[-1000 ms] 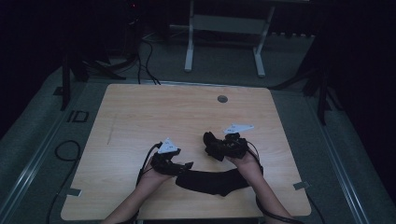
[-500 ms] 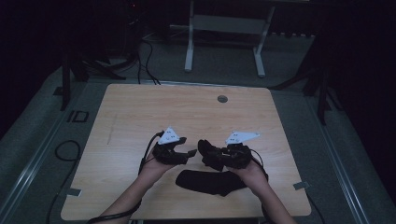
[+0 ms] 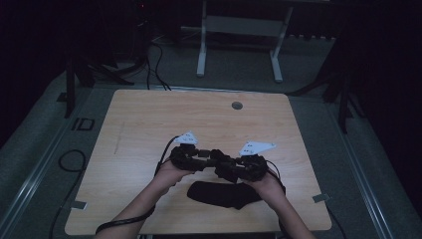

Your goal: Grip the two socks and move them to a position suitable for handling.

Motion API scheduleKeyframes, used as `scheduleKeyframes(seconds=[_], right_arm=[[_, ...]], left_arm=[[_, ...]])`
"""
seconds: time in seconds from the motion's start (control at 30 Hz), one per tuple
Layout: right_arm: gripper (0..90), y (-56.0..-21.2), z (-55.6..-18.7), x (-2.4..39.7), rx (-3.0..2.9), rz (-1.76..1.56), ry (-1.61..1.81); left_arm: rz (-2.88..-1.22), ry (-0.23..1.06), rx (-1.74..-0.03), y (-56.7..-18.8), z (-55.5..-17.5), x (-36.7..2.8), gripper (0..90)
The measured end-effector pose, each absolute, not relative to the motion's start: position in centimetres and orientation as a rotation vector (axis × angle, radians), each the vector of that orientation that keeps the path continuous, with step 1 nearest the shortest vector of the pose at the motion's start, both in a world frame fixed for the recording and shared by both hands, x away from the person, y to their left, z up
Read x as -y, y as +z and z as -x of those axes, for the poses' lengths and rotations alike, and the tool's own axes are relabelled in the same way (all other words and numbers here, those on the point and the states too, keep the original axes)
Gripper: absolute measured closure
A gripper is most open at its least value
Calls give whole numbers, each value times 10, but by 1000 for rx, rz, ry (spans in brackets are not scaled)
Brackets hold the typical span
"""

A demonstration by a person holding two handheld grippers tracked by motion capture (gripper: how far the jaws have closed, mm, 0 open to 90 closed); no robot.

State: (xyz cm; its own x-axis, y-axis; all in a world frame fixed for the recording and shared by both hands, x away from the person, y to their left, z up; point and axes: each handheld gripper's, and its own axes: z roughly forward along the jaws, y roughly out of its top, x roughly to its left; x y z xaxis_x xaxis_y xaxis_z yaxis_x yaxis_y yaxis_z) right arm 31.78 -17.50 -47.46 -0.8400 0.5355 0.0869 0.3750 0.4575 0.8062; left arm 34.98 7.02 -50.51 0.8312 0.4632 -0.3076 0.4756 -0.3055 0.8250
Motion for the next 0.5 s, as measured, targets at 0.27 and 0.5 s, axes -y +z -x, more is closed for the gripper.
scheduleKeyframes(seconds=[0.27, 0.5], right_arm=[[766, -474, -318, 179, -2509, -805, 1331], [764, -472, -323, 191, -2446, -861, 1333]], left_arm=[[-1975, 75, -683, -499, -342, -69, 875], [-1961, 184, -708, -492, -335, -80, 878]])
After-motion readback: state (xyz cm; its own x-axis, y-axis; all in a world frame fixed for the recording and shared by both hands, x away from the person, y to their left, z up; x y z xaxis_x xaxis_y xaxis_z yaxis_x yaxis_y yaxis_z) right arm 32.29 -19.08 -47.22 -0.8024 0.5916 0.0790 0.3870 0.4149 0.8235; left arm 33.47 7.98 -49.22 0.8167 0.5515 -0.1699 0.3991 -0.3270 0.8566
